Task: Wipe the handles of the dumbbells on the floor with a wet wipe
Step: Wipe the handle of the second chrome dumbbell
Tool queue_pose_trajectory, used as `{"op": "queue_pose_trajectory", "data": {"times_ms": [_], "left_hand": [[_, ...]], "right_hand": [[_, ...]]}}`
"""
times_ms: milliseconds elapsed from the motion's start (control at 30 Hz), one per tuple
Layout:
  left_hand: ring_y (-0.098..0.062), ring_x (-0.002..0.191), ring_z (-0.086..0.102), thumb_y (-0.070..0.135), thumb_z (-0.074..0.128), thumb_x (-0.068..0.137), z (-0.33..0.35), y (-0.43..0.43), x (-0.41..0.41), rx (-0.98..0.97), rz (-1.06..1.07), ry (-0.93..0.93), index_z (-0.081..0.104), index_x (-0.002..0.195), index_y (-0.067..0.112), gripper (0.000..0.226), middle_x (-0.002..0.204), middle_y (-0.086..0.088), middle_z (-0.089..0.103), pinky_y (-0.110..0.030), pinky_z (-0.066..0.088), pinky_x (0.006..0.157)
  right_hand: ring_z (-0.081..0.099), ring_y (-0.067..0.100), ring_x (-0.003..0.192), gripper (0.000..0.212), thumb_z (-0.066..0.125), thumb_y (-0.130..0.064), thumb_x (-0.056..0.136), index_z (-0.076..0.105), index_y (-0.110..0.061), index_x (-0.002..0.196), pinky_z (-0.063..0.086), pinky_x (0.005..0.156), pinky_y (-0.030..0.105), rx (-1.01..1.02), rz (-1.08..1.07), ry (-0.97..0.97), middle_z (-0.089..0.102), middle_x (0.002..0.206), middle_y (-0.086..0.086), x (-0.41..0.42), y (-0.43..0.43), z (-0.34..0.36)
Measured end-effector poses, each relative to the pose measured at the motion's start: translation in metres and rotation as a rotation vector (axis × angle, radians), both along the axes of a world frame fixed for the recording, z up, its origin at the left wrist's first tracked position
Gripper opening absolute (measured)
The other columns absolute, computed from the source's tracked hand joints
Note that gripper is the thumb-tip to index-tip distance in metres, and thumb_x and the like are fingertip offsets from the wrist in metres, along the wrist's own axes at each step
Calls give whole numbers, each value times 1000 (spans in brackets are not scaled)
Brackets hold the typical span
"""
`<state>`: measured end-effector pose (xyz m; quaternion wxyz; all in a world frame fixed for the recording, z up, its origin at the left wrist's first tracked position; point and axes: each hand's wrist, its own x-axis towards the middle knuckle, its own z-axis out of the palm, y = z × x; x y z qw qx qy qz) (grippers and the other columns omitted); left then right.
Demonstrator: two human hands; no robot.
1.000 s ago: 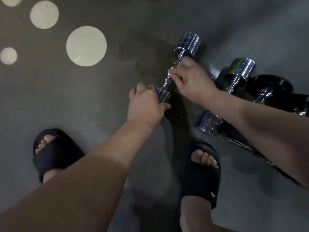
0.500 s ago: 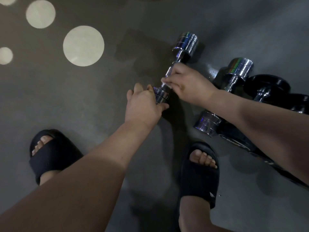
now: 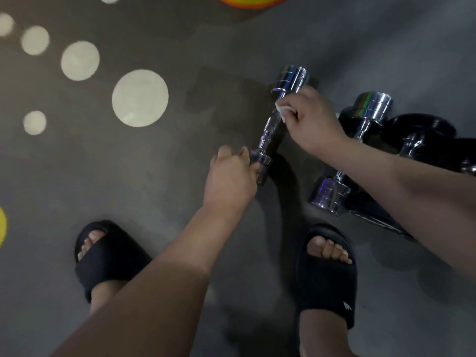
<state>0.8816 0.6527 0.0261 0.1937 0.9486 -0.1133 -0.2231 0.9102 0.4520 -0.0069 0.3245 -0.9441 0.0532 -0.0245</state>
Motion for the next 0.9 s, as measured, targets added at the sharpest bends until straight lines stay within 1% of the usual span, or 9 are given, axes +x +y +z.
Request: {"op": "queue_pose_trajectory", "data": {"times_ms": [100,200,300,367,467,600,700,833,900], "left_hand": [[-37,95,60,33,67,91,2,-1,14,3,39,73,68,105,9,28,101,-20,62,-34,44,79],[-36,104,61,37,73,87,0,-5,22,42,83,156,66,106,9,35,107,-20,66,-31,42,82],[-33,102,65,41,76,83,0,-10,21,36,88,232,71,105,12,36,103,-18,68,-31,47,83],[-32,100,66,41,76,83,4,-14,18,24,93,273,74,104,16,33,104,-17,68,-30,49,84],[-31,112,58,44,78,82,7,-22,12,10,97,293,73,109,18,38,114,-17,61,-32,48,97],[-33,117,52,44,77,84,7,-29,5,36,86,248,72,111,18,38,117,-14,50,-34,40,107],[-31,119,49,46,77,84,5,-30,5,44,80,235,71,111,18,40,117,-15,52,-33,41,106],[-31,120,47,45,79,82,5,-28,7,21,68,226,71,106,14,41,104,-14,57,-36,43,102],[-31,120,48,47,80,80,4,-28,6,19,70,216,70,104,16,41,107,-16,59,-37,44,102]], "right_hand": [[61,28,83,23,57,-24,100,72,-6,97,50,77,34,14,-38,-53,58,100,14,-12,10,-2],[61,30,77,18,63,-18,97,74,-5,96,53,72,38,15,161,-121,58,92,14,-27,19,-5],[61,30,74,13,66,-14,95,75,-4,97,52,67,36,-49,303,-100,59,93,13,-24,11,0],[62,33,77,15,65,-15,96,75,-6,98,49,68,34,-55,218,-78,59,95,14,-14,3,2],[62,36,84,15,62,-15,96,74,-7,97,45,73,32,-38,64,-58,58,99,15,-5,-6,0],[62,34,72,12,65,-11,94,74,-3,92,53,66,36,-44,184,-106,58,92,14,-23,1,-2],[60,32,67,17,64,-15,96,73,-2,89,53,59,40,-80,305,-93,57,89,12,-27,-2,3],[61,36,73,16,62,-13,96,72,-3,89,55,69,44,-68,158,-114,58,91,15,-16,-6,2],[61,35,71,15,63,-12,95,73,-2,89,55,66,43,-40,123,-129,57,90,15,-23,2,-2]]}}
